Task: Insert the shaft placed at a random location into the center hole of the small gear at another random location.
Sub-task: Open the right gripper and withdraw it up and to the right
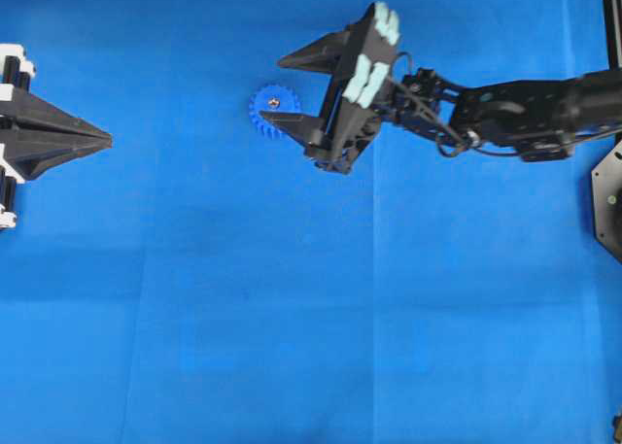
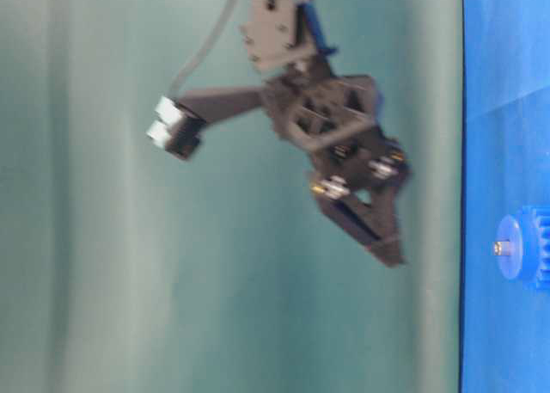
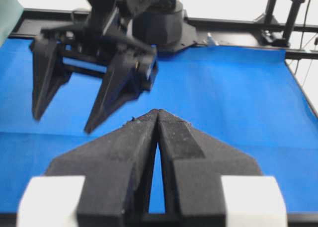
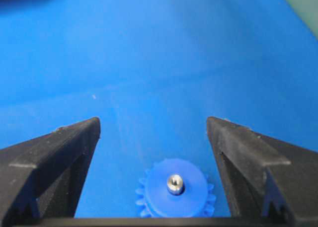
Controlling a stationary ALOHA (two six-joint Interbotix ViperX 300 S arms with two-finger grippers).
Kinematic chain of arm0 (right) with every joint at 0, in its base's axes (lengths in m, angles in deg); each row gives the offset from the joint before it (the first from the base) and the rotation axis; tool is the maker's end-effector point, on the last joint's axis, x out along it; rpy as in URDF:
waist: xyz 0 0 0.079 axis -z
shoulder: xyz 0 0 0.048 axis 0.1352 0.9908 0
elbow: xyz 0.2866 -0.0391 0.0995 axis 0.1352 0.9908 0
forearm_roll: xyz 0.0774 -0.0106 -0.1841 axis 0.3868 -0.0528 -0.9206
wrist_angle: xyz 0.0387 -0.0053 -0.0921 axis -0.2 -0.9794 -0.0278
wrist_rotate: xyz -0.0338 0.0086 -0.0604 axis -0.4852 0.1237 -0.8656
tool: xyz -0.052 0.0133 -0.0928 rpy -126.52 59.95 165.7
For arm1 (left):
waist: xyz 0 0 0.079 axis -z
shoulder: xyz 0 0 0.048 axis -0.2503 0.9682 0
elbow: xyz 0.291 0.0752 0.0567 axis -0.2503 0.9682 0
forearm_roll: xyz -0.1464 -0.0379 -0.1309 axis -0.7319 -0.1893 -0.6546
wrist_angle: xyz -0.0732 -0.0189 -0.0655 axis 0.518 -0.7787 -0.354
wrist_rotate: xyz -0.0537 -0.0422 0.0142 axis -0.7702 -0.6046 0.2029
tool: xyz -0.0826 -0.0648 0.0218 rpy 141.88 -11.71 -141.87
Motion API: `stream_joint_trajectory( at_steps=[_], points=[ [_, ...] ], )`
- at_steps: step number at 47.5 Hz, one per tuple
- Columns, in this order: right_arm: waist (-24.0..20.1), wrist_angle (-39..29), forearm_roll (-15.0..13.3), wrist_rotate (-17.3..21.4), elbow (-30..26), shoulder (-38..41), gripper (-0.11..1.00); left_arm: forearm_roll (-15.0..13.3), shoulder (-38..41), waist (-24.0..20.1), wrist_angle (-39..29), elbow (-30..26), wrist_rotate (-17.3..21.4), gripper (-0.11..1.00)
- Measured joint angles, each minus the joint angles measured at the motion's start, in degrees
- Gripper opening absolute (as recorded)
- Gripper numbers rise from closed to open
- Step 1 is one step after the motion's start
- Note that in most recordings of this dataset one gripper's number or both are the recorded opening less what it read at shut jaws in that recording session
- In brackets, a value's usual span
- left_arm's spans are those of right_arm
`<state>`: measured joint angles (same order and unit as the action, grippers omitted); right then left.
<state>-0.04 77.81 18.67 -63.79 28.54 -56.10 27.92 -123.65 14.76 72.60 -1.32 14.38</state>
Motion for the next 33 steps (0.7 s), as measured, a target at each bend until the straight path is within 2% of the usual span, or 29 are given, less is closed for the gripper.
stream_joint_trajectory(
  at_steps=[16,33],
  points=[
    [-0.7,-1.5,0.0,-0.1,2.8,-6.0,0.76,0.0,-0.1,0.0,-0.9,0.0,0.0,0.0],
    [-1.2,-1.7,0.0,-0.1,3.5,-6.8,0.76,0.0,-0.1,0.0,-0.9,0.0,0.1,0.0]
  ],
)
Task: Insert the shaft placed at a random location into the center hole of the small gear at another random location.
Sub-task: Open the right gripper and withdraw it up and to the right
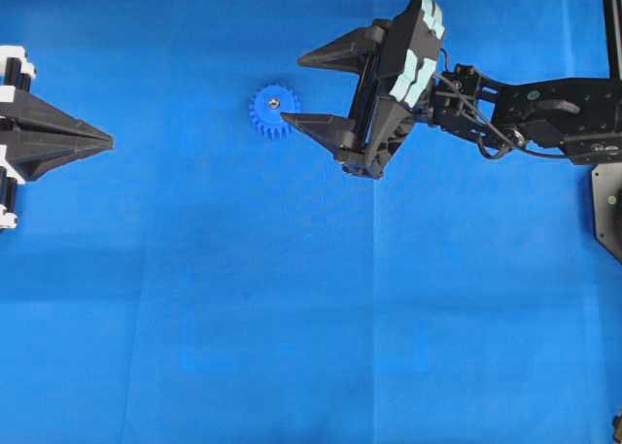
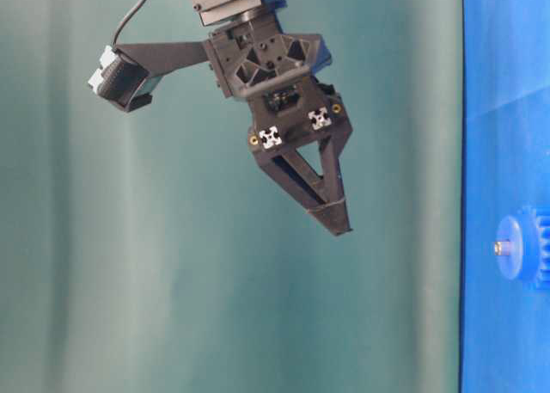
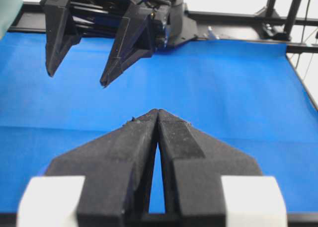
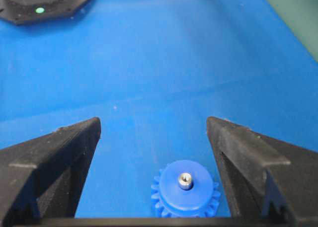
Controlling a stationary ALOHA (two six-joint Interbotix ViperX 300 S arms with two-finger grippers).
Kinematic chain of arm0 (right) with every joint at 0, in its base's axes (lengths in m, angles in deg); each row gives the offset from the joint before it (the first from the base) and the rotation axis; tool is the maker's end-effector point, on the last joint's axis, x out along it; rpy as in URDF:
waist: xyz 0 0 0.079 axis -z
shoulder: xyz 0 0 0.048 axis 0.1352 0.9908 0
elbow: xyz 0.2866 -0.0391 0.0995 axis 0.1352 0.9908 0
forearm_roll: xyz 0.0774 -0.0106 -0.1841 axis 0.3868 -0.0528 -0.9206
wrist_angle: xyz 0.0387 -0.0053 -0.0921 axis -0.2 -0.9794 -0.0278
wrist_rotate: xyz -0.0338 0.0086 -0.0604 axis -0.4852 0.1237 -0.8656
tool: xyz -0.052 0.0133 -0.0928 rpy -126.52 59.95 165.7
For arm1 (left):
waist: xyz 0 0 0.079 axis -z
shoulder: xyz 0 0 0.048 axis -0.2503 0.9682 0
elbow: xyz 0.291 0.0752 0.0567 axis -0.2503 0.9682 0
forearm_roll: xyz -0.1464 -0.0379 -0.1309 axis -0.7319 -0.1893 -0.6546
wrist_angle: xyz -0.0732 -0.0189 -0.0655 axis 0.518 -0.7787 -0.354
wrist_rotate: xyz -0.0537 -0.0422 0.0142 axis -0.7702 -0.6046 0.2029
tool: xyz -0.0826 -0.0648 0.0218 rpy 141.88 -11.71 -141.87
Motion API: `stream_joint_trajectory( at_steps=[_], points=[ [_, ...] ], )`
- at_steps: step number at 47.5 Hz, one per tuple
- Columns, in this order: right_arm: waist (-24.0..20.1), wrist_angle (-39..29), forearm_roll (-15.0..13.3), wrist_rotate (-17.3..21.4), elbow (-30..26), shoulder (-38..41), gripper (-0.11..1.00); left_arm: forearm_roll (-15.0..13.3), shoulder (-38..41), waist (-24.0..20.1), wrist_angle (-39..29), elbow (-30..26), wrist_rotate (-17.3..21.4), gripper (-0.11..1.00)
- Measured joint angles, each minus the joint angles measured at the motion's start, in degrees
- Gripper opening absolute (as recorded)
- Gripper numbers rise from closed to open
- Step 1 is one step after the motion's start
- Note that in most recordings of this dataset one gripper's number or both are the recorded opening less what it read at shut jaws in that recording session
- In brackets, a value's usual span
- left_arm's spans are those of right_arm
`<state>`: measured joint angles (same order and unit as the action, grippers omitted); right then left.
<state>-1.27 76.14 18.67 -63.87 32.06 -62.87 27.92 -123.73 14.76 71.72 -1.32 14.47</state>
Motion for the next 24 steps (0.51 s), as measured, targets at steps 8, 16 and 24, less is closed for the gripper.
stream_joint_trajectory(
  at_steps=[8,16,24],
  points=[
    [-0.1,0.0,0.0,0.0,0.0,0.0,0.76,0.0,0.0,0.0,-0.1,0.0,0.0,0.0],
    [-0.1,0.0,-0.1,0.0,0.0,0.0,0.76,0.0,0.0,0.0,-1.6,0.0,-0.1,0.0],
    [-0.1,0.0,-0.1,0.0,0.0,0.0,0.76,0.0,-0.4,0.0,-2.3,0.1,-0.1,0.0]
  ],
)
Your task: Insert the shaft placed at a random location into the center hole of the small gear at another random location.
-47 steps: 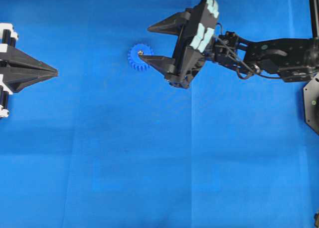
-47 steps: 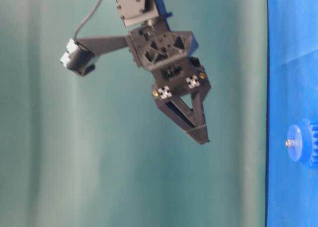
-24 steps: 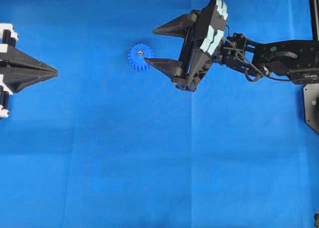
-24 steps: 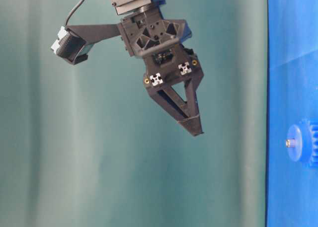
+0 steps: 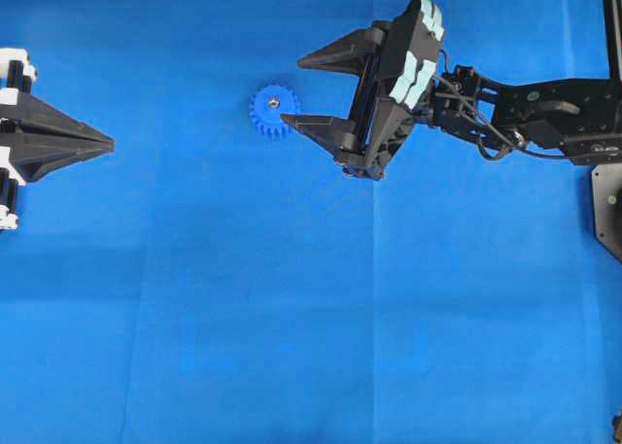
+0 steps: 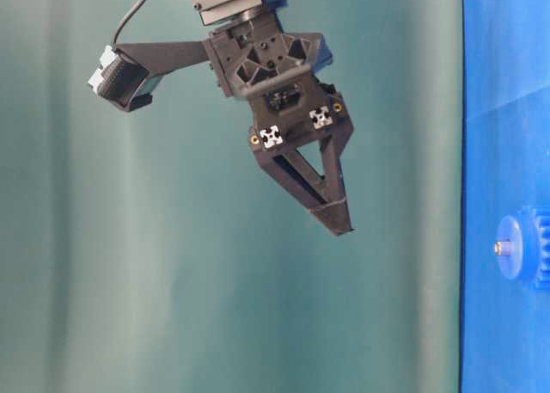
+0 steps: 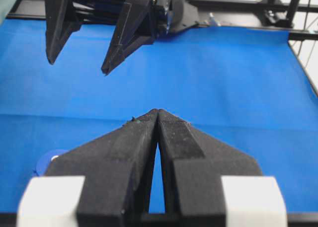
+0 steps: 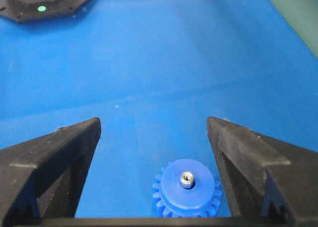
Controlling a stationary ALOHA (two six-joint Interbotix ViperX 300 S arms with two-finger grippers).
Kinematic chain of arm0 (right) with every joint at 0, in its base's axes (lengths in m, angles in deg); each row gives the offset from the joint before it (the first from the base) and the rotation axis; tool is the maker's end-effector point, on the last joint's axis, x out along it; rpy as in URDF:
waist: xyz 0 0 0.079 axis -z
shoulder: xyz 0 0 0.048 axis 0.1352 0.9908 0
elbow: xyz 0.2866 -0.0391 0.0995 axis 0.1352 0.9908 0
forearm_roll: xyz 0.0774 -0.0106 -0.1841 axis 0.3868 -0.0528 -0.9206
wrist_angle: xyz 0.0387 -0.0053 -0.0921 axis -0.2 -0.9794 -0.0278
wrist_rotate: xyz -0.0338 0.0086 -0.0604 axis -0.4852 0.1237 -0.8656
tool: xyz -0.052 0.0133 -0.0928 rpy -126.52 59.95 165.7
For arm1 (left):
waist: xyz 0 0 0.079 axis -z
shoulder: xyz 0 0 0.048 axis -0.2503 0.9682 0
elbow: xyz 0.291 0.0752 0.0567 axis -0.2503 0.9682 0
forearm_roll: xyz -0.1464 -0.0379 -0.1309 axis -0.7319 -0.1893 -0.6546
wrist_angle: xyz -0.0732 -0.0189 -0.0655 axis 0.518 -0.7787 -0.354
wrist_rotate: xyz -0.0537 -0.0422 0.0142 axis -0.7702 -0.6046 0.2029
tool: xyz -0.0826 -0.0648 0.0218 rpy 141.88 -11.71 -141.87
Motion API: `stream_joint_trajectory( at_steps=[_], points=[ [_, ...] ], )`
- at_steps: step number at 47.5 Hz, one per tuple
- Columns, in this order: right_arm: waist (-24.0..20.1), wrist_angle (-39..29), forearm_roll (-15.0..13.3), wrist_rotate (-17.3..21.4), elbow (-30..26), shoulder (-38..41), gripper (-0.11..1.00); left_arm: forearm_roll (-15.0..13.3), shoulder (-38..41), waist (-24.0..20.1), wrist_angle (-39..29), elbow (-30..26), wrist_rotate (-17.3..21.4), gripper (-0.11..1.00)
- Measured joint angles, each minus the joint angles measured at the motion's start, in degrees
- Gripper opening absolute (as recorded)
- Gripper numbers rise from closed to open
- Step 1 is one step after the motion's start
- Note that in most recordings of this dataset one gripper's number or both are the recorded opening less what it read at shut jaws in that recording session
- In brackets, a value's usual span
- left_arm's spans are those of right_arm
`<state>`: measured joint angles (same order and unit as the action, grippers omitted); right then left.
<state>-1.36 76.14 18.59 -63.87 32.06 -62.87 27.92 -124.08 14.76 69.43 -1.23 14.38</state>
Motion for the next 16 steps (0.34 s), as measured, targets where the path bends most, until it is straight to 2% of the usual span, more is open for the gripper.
stream_joint_trajectory(
  at_steps=[16],
  points=[
    [0.0,0.0,0.0,0.0,0.1,0.0,0.76,0.0,-3.1,0.1,0.0,0.7,0.0,0.0]
  ],
)
